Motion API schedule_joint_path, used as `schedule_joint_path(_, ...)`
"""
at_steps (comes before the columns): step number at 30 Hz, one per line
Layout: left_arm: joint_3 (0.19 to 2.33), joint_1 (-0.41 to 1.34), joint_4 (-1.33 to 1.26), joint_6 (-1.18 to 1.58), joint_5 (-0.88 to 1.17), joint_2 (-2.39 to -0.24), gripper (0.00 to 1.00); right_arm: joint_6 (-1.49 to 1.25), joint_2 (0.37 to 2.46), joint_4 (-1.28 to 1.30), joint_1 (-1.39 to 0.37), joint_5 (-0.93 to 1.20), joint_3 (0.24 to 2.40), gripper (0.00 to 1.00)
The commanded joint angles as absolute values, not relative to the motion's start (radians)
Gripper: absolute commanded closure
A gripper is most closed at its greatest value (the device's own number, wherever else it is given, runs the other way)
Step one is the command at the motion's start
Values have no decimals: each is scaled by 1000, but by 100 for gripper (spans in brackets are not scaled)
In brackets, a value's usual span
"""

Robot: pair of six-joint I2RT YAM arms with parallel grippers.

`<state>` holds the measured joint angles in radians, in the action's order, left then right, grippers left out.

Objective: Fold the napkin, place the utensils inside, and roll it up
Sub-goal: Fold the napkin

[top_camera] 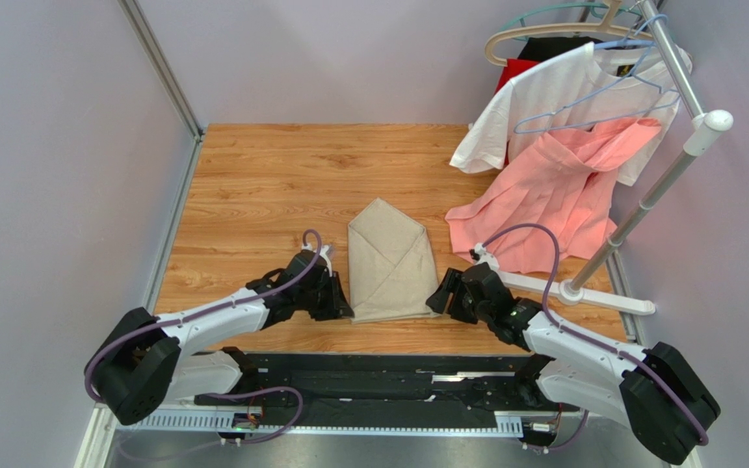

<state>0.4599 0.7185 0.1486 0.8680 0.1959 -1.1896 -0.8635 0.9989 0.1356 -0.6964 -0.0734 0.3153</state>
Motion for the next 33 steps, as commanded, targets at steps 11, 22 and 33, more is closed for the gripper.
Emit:
schedule_joint_path(11, 387, 724, 118, 946, 173, -1065, 40, -856, 966, 101, -690, -64, 318, 34)
schedule_joint_path(22, 319, 723, -77, 995, 181, -1135, 46, -691, 893, 241, -692, -118, 403, 29)
schedule_joint_path(33, 328, 723, -163, 1005, 172, -1244, 59, -592, 972, 284, -712, -183, 505, 26)
